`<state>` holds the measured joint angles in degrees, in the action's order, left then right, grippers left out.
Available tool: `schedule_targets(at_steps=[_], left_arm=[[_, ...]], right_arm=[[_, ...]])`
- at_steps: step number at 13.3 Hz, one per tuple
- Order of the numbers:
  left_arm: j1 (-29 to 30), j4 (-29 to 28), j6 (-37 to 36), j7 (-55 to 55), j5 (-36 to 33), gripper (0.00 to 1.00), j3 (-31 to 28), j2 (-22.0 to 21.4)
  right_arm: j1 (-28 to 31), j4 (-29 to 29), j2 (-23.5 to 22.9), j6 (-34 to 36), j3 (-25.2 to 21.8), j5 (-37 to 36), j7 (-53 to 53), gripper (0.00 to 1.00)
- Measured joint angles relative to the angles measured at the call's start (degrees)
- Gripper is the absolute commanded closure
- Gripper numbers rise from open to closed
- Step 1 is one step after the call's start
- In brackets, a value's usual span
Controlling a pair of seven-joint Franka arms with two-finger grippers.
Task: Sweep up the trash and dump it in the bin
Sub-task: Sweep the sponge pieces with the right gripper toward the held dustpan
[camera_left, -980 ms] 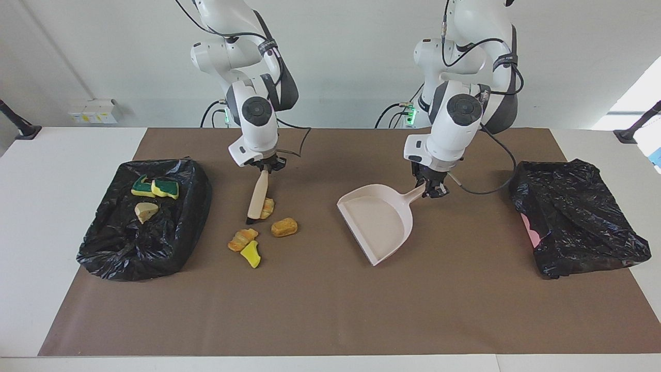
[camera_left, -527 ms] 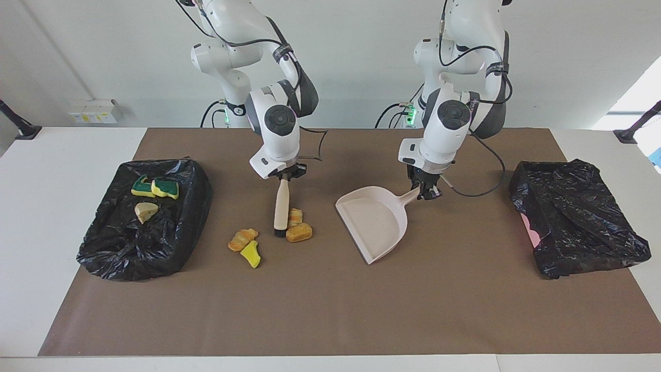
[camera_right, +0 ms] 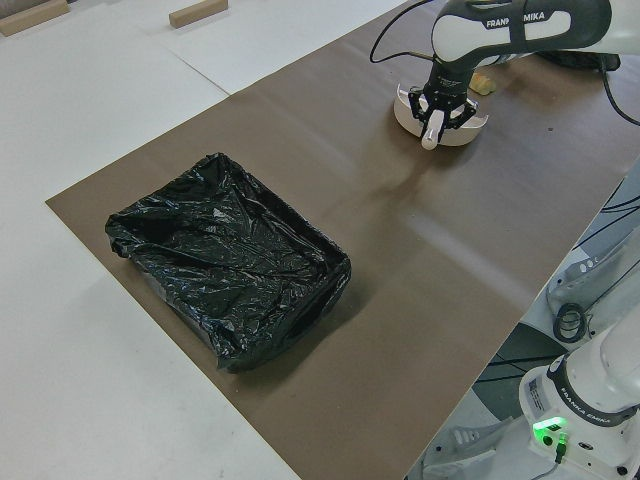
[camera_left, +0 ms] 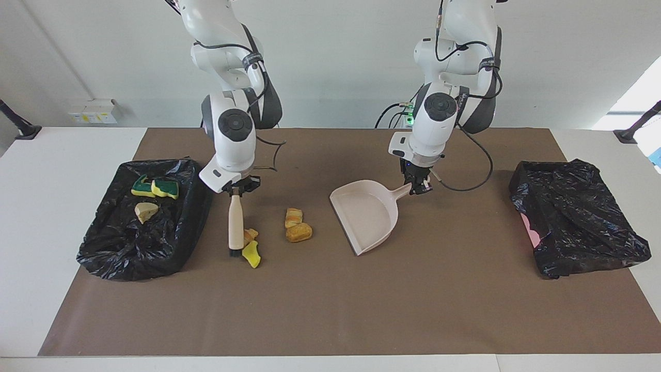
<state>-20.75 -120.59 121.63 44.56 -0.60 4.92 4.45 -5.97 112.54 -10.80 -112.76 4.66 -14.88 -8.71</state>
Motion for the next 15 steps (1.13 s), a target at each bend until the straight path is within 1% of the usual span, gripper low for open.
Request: schedule_targets(at_steps=[2,3,7,8,10,13,15], left_arm=[[0.00,-0.14,0.07,-0.02,0.00,1.00,0.00,0.00],[-0.04,-0.41,0.20,-0.21,0.00,1.00,0.03,0.00],[-0.84,-1.26,1.06,-1.18,0.00,1.00,0.06,0.01],[-0.84,-1.26,1.09,-1.21,0.00,1.00,0.06,0.01],[-0.84,-1.27,1.12,-1.23,0.00,1.00,0.05,0.01],[-0.84,-1.27,1.13,-1.24,0.00,1.00,0.05,0.01],[-0.84,-1.28,1.13,-1.24,0.00,1.00,0.05,0.01]], right_arm=[[3.36,0.03,-1.45,-2.33,-0.07,-0.68,5.16,1.00],[4.04,0.06,-2.25,-2.71,-0.08,-0.87,6.05,1.00],[2.50,0.04,-4.38,-4.48,0.74,-0.79,6.16,1.00],[1.38,0.00,-4.59,-4.66,0.79,0.11,6.02,1.00],[-1.97,-0.12,-4.77,-4.92,0.81,4.12,5.09,1.00],[-7.70,-0.17,-4.98,-4.99,0.85,7.92,-0.37,1.00],[-11.01,-0.21,-5.07,-5.90,0.87,11.31,-1.20,1.00]])
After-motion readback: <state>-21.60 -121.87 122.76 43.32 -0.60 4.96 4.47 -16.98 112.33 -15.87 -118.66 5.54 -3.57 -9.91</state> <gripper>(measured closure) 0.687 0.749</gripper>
